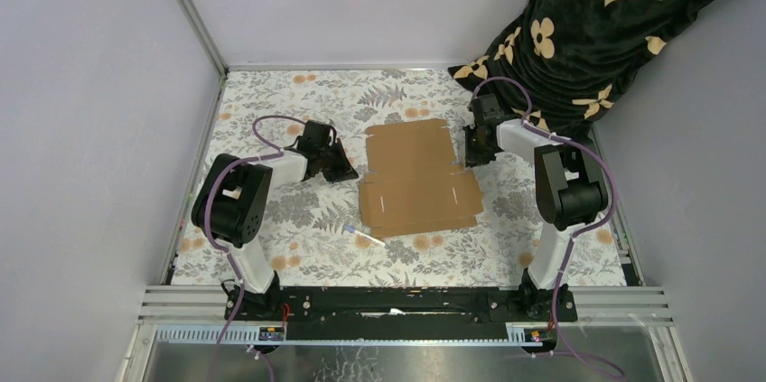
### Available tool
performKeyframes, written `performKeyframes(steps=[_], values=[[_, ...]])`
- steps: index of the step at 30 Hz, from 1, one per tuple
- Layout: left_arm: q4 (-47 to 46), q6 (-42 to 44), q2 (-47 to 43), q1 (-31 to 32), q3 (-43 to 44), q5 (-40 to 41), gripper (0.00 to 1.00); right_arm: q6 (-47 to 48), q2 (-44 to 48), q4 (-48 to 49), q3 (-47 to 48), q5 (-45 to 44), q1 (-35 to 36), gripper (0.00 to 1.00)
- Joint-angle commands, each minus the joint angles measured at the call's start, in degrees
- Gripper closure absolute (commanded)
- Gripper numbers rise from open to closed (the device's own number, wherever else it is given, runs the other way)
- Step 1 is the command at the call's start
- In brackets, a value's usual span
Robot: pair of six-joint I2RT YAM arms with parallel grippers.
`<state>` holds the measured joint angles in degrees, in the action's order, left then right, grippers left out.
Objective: Fold the paper box
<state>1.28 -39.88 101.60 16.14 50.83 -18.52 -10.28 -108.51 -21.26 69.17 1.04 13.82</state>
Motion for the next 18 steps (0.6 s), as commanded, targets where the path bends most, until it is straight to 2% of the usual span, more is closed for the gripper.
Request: performKeyframes(steps=[1, 18], values=[[-1.39, 0.86, 0.90, 0.68, 1.58, -0.71, 1.00, 0.43, -1.97, 0.65, 1.13, 2.51, 0.14, 0.78], [-1.37, 1.03, 2.26, 2.55, 2.03, -0.58, 1.00, 0.35, -1.28, 1.17, -0.51, 5.51, 0.15, 0.77]])
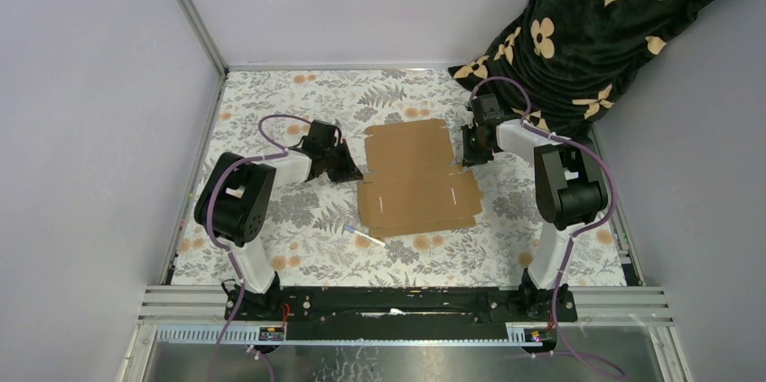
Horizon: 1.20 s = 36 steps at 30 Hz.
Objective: Fold the paper box
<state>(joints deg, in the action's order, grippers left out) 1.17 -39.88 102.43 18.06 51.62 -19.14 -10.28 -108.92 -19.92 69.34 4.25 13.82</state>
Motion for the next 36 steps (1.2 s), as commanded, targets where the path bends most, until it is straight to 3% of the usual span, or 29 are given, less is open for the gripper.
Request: performKeyframes(steps=[1, 36], values=[[-0.40, 0.95, 1.52, 0.73, 1.35, 0.04, 1.00, 0.31, -0.87, -0.12, -0.70, 2.55, 0.15, 0.77], [2.52, -0.28, -0.25, 3.35, 4.62, 1.15, 1.00, -0.21, 4.76, -1.36, 0.10, 8.65, 0.24, 0.75]])
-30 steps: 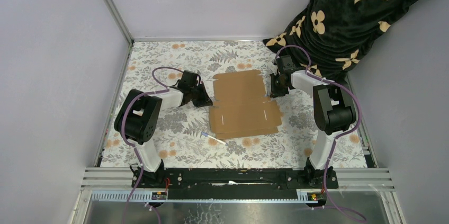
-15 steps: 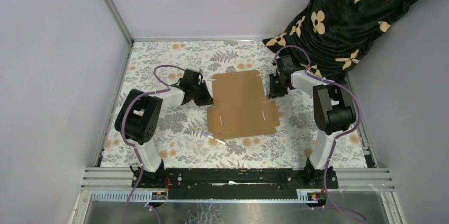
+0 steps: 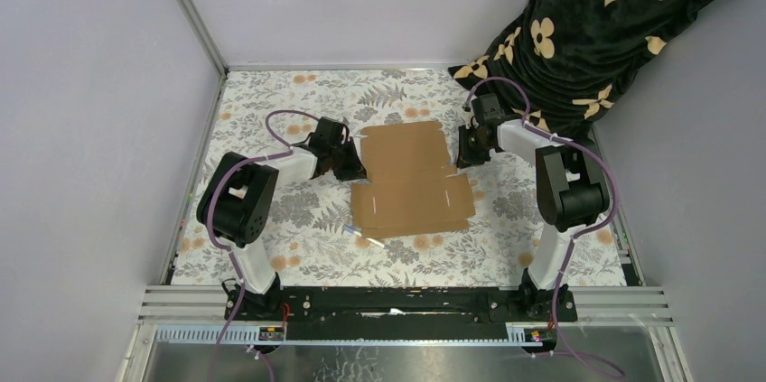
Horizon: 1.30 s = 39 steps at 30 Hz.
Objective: Fold the paper box
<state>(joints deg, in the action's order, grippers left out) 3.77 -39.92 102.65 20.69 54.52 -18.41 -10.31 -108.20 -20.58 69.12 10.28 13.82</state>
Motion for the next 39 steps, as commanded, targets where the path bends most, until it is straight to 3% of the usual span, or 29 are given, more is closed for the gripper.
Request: performKeyframes(steps=[1, 39], values=[[0.05, -0.32, -0.45, 0.83, 1.79, 0.54, 1.00, -0.32, 4.21, -0.74, 0.31, 2.79, 0.30, 0.75], [0.89, -2.35, 0.16, 4.60, 3.48, 2.50, 1.00, -3.83, 3.49, 1.23, 0.00, 2.38, 7.91, 0.74]])
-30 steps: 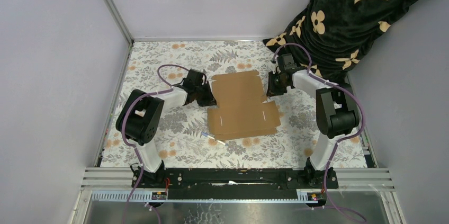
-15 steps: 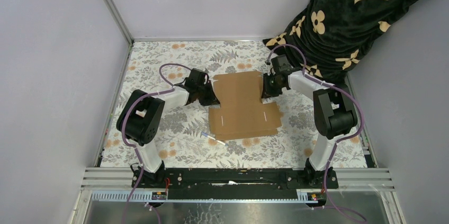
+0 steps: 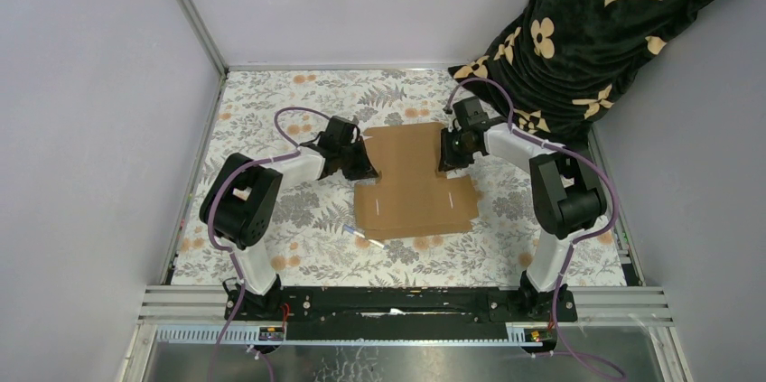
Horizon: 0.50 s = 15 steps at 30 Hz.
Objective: Fold the paper box
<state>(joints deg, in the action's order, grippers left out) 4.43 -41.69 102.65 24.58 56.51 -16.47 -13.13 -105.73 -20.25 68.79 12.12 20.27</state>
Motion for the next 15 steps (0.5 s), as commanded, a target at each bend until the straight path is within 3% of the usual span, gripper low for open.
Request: performKeyframes(steps=[1, 11, 15], values=[[0.23, -0.58, 0.12, 0.73, 1.36, 0.57, 1.00, -1.06, 0.93, 0.96, 0.37, 0.47, 1.64, 0.74], [0.24, -0.66, 0.98, 1.48, 1.31, 0.87, 1.00, -1.38, 0.14, 1.23, -0.32, -1.08, 3.32, 0.73], [0.27, -0.75, 1.49, 1.83, 1.41, 1.05, 0.93, -1.43, -0.24, 1.18, -0.33, -1.79, 3.78, 0.72]])
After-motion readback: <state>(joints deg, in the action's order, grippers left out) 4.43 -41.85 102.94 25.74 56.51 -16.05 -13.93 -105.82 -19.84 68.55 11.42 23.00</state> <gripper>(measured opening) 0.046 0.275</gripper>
